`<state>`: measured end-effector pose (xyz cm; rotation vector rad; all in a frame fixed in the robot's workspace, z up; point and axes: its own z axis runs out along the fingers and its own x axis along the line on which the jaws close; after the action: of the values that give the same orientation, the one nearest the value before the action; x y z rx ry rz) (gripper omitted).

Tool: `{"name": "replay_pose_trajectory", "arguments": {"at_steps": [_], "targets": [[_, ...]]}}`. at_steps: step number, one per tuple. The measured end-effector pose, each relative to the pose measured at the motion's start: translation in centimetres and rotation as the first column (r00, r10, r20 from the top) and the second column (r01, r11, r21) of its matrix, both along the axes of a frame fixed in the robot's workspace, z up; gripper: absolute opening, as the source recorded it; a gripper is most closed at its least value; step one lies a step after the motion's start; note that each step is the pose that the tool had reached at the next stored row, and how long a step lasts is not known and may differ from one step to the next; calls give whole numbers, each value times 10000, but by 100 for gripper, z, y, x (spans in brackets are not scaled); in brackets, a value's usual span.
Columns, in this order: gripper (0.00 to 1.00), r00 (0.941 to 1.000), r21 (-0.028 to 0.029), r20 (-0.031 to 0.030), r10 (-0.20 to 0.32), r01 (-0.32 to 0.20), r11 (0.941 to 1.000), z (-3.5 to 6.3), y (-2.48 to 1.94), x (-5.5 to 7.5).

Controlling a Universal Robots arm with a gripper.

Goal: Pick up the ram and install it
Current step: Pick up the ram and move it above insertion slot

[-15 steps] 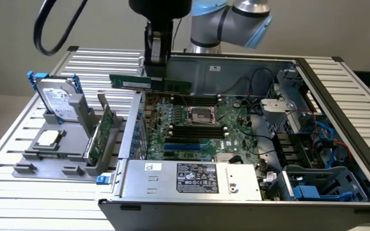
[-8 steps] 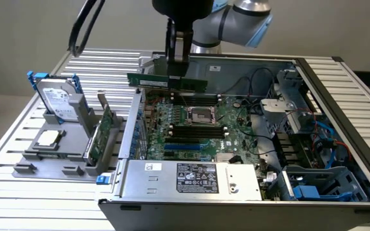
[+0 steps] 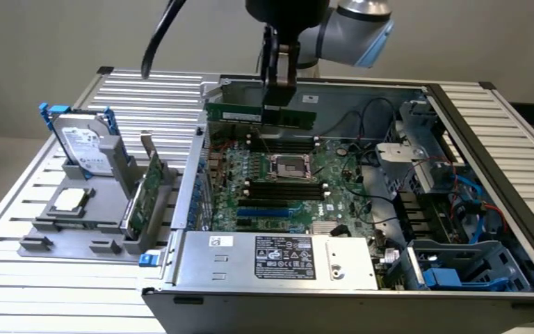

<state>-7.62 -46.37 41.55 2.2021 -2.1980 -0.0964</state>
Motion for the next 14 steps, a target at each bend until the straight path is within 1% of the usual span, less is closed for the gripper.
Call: {"name": "replay_pose_trajectory", "arguments": {"at_steps": [2,8,9,10,14], "targets": [[14,10000,0,96,0,0,10000,-5,37,37],[14,9990,0,456,-2,2,10000,-19,139,126],[14,9987,0,503,0,0,10000,-23,161,136],[14,9986,0,537,1,-1,10000,-29,183,142],[14,9979,0,651,6,-6,10000,-58,279,165]]}}
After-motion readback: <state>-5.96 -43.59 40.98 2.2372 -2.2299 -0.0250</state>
